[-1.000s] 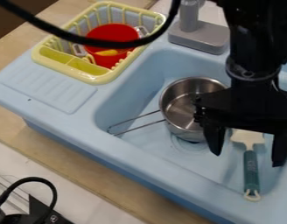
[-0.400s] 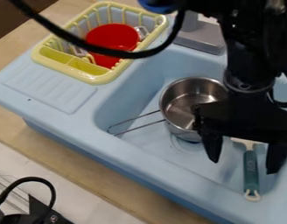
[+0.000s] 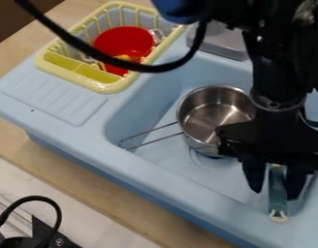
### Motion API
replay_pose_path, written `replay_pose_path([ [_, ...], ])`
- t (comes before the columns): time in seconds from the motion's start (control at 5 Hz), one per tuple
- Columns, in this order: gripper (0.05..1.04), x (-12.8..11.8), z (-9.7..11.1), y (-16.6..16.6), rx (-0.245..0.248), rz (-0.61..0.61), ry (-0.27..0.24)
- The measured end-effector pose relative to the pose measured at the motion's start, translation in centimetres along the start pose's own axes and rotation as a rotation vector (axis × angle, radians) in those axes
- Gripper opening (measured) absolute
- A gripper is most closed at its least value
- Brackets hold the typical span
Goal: Move the spatula on top of the silver pot
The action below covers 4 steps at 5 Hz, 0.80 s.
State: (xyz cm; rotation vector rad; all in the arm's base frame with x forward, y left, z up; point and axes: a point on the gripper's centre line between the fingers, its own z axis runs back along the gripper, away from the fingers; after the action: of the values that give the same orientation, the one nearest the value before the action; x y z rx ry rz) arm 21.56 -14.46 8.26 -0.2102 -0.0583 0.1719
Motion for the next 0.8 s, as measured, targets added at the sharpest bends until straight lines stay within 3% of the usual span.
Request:
replay_pose_path([
  [0.2,0.242,-0.2,0.1,0.1,-0.01,-0.035,0.028],
  [0.4,0.239,-0.6,0.5,0.4,-0.004,-0.11,0.079],
  [0.6,0.239,-1.0,1.6,0.5,-0.043,-0.196,0.112],
  [0.8,0.239,-1.1,3.5,0.5,-0.026,-0.222,0.058],
])
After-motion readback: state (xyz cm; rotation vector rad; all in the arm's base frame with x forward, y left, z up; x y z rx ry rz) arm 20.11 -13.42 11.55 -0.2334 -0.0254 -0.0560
